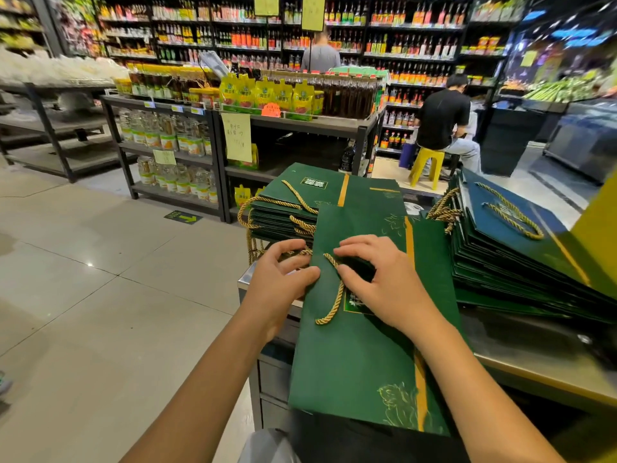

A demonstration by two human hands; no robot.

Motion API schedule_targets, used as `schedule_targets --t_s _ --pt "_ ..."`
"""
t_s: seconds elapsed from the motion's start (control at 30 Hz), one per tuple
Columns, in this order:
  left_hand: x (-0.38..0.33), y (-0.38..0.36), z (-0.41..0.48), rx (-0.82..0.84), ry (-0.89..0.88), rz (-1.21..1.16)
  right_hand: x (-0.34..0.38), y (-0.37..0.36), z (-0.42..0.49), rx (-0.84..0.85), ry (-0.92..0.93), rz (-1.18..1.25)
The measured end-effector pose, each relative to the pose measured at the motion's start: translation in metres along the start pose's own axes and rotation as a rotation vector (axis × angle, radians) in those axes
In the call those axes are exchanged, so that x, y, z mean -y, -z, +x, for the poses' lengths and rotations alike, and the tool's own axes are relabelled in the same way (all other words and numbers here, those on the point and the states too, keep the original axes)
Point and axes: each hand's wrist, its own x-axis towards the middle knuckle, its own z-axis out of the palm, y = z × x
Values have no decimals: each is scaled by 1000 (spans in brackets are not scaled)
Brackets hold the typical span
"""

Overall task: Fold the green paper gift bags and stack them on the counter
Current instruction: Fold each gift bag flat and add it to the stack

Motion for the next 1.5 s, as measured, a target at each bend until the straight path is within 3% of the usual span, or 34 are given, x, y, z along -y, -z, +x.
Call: schedule_targets --t_s 0.2,0.3,0.37,0.53,0.67,0.97,1.1,1.3,1.5 --pt "1 2 1 -97 -20 -41 -25 35 -44 -82 -156 -200" --pt "3 1 -3 -148 -30 -72 -24 47 -67 -203 -347 -358" --pt "4 1 -6 -180 -31 -84 -22 51 -79 -199 -490 -419" --pt "-1 4 -11 -141 65 -1 -21 53 -84 -146 -619 -203" --pt "-16 9 -19 -102 102 43 -10 60 -75 -204 -562 21" --pt "-81 9 -25 -61 -212 121 19 91 -37 -434 -402 512" --pt "-97 12 -24 -64 -401 212 33 107 -24 -570 -301 549" --pt "-102 7 -27 -40 -530 160 31 109 -16 -714 -276 510" --pt "-102 4 -31 26 -570 102 23 103 -17 -681 -279 764"
